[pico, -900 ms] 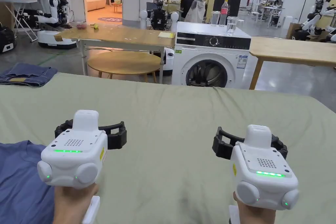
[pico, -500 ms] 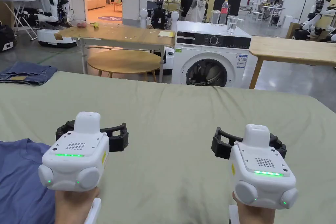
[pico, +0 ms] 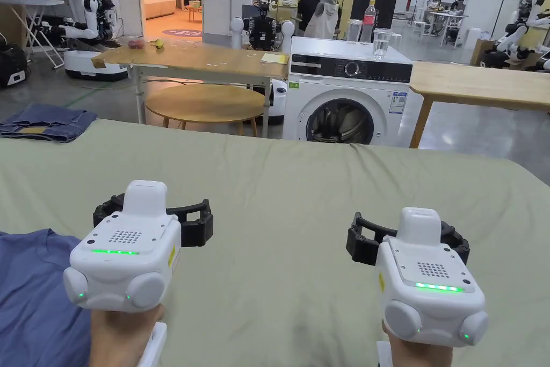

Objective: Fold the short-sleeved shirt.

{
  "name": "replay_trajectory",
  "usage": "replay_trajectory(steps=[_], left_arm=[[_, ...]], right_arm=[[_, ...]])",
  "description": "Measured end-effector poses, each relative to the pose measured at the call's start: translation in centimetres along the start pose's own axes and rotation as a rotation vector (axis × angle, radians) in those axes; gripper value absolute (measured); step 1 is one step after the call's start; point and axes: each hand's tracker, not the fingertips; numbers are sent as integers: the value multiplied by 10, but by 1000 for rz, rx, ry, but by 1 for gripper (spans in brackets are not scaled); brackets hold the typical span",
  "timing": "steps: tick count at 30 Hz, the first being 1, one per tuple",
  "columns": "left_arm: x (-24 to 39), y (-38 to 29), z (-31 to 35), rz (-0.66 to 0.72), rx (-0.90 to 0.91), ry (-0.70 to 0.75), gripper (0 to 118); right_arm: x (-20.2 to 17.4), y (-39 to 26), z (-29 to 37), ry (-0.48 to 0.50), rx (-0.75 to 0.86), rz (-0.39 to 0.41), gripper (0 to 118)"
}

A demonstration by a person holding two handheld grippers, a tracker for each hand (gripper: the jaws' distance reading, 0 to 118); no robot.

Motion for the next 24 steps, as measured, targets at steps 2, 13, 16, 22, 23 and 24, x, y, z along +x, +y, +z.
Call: replay_trajectory(steps=[2, 13, 16, 22, 23, 24], left_arm=[[1, 1, 0, 0, -2, -7, 118], [4, 1, 1, -33, -11, 6, 118], [3, 0, 0, -29, -19, 4, 118], [4, 3, 3, -56, -7, 6, 118], [5, 3, 4, -57, -8, 6, 118], [5, 3, 4, -57, -9, 3, 118]], right_arm=[[0, 0, 1, -2, -3, -1, 118], [0, -1, 0, -13, -16, -2, 118], [1, -1, -1, -12, -21, -8, 118], [1, -1, 2, -2, -15, 6, 118], [1, 0, 2, -2, -15, 8, 118], [0, 0, 2, -1, -14, 9, 118]])
